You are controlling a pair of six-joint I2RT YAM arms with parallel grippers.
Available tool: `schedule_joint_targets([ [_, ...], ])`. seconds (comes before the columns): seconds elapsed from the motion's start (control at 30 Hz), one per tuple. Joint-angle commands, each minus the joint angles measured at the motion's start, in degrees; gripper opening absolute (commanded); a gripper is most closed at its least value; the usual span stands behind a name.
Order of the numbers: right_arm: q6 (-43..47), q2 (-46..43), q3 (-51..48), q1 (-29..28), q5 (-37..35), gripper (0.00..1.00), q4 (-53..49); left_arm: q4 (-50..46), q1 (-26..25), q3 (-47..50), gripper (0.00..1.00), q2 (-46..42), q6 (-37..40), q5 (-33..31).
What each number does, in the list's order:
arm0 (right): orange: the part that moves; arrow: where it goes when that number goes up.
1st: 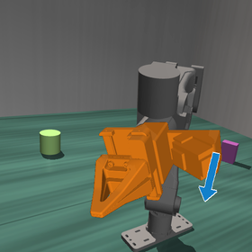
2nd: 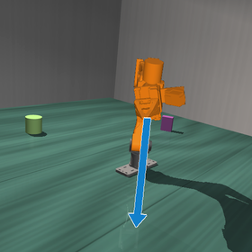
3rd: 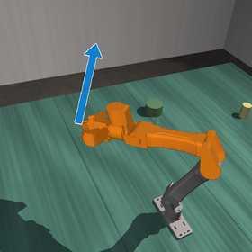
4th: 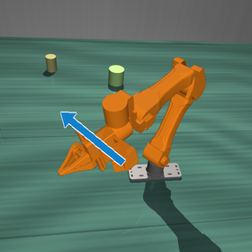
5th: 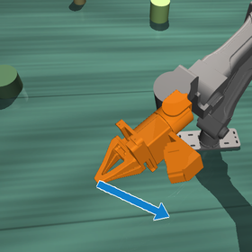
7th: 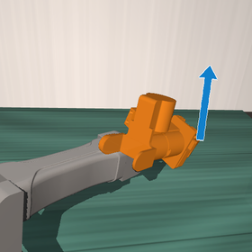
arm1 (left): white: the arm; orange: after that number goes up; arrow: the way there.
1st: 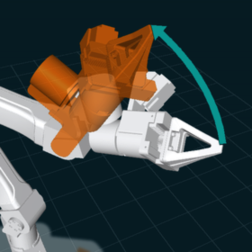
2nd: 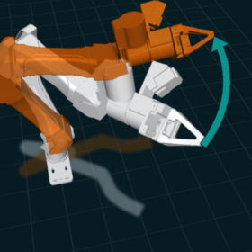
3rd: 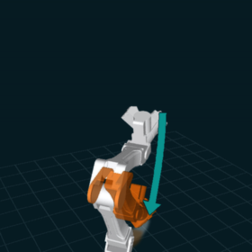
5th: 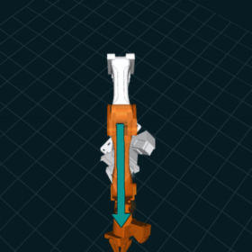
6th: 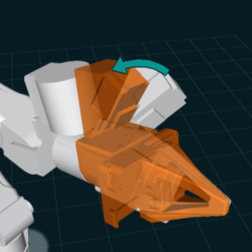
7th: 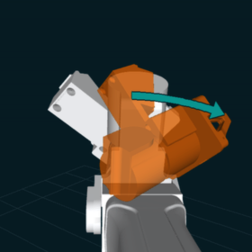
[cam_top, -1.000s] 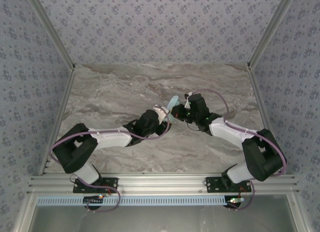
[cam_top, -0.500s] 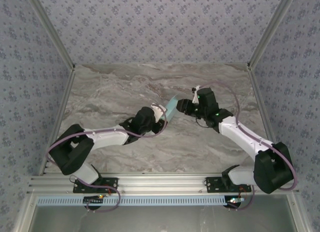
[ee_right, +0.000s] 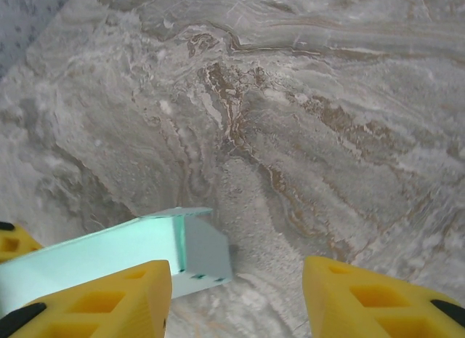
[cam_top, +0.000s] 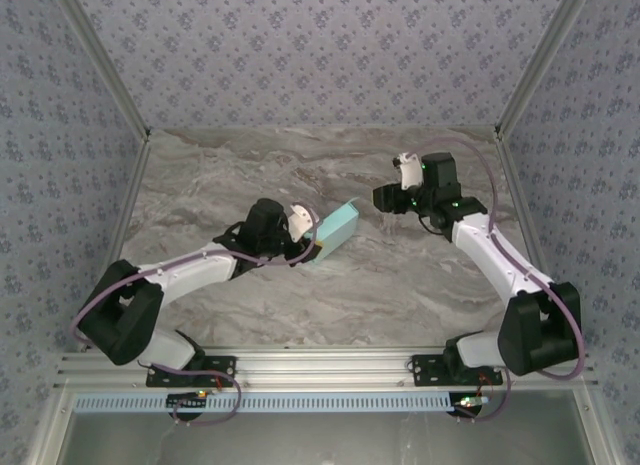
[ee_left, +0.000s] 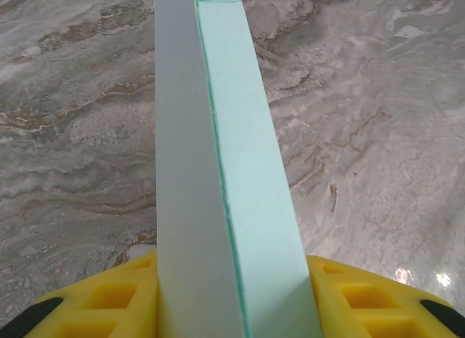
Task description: Fold the paper box
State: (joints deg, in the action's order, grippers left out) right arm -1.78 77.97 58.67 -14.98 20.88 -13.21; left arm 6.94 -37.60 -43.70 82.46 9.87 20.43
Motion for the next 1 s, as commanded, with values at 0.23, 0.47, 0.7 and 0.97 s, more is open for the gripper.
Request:
schedule_joint_targets([
  [0.23,21.07,-2.87,-2.93,-0.39,6.92,0.53,0.44,-9.72,5.93,-5.79,0.3,0.66,17.31,16.98],
  [0.47,32.6,-3.54,-4.9,-4.75,6.81,0.53,-1.12,-18.11,8.75,-8.54,0.29,2.76,25.99,20.95],
  [0.7,38.78,-2.96,-5.35,-6.36,4.75,0.52,-2.23,-22.23,9.34,-9.75,0.3,5.67,30.37,24.07],
  [0.97,42.82,-0.94,-2.95,-9.62,-0.14,0.49,-9.32,-23.18,9.45,-10.7,0.32,7.55,31.6,24.79],
])
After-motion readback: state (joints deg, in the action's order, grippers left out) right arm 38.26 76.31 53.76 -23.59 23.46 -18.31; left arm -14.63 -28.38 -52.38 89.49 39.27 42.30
